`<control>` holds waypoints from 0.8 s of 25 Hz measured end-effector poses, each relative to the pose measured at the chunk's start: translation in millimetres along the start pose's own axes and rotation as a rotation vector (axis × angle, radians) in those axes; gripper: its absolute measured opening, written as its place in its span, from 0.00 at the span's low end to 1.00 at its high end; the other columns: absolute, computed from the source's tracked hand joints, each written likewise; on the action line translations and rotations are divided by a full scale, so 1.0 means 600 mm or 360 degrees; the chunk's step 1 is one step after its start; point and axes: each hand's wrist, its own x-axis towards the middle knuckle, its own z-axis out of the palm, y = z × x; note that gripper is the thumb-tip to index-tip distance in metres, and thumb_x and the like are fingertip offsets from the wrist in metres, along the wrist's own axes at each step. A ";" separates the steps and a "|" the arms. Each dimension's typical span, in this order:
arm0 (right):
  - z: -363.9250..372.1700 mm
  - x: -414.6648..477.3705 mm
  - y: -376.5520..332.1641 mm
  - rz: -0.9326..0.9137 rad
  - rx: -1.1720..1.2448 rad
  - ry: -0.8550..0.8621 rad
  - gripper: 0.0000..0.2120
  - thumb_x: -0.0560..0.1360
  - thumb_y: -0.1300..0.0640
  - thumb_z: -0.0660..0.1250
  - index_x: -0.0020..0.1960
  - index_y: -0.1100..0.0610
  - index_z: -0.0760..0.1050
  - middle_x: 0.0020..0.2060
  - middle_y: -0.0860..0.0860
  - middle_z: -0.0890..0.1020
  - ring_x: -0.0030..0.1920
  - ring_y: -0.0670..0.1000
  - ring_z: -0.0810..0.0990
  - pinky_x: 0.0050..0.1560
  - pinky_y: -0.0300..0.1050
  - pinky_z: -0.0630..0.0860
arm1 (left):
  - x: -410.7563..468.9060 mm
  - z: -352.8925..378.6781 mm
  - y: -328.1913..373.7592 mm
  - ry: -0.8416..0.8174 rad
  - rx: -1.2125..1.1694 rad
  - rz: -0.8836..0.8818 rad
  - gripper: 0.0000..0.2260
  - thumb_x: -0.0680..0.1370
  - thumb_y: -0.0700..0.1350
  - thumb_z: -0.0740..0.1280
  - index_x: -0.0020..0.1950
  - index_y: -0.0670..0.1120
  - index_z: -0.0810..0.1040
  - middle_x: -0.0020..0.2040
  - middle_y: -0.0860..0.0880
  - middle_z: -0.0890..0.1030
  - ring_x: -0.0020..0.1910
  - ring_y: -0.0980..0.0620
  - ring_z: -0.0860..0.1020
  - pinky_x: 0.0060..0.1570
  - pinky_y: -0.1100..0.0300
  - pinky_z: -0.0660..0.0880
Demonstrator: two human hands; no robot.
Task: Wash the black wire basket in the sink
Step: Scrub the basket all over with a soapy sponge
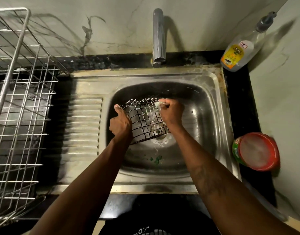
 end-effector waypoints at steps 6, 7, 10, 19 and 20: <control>0.068 -0.017 -0.072 -0.0657 -0.0038 -0.0165 0.10 0.76 0.66 0.67 0.53 0.60 0.85 0.44 0.56 0.84 0.42 0.49 0.79 0.48 0.29 0.70 | -0.001 0.000 0.013 -0.0007 0.0072 0.0054 0.36 0.81 0.66 0.54 0.71 0.35 0.72 0.69 0.35 0.75 0.67 0.37 0.74 0.64 0.50 0.70; 0.063 -0.003 -0.049 -0.0619 -0.0079 -0.0167 0.12 0.76 0.67 0.65 0.53 0.60 0.85 0.44 0.56 0.84 0.43 0.50 0.80 0.47 0.31 0.70 | 0.000 -0.001 0.011 -0.0003 0.0057 0.0041 0.36 0.81 0.66 0.54 0.71 0.35 0.72 0.69 0.36 0.75 0.67 0.38 0.74 0.64 0.50 0.70; 0.029 0.054 0.035 -0.0071 -0.0241 -0.0148 0.14 0.74 0.68 0.65 0.54 0.58 0.84 0.47 0.58 0.84 0.48 0.54 0.82 0.46 0.37 0.75 | 0.004 0.000 0.005 0.0044 0.0067 0.0063 0.37 0.81 0.67 0.54 0.70 0.35 0.73 0.68 0.35 0.75 0.66 0.37 0.74 0.65 0.50 0.70; 0.044 0.033 0.003 -0.0344 -0.0206 -0.0115 0.12 0.75 0.69 0.64 0.52 0.60 0.83 0.47 0.58 0.82 0.47 0.56 0.80 0.43 0.40 0.70 | -0.001 0.002 0.006 0.0033 0.0058 0.0051 0.37 0.80 0.68 0.55 0.69 0.35 0.73 0.68 0.35 0.75 0.65 0.37 0.75 0.64 0.50 0.71; 0.034 0.047 0.025 -0.0173 -0.0296 -0.0106 0.12 0.74 0.69 0.65 0.53 0.60 0.82 0.49 0.59 0.82 0.49 0.58 0.79 0.44 0.41 0.69 | -0.002 0.002 0.008 0.0021 0.0060 0.0063 0.37 0.80 0.68 0.55 0.69 0.35 0.73 0.67 0.35 0.76 0.65 0.37 0.75 0.63 0.50 0.71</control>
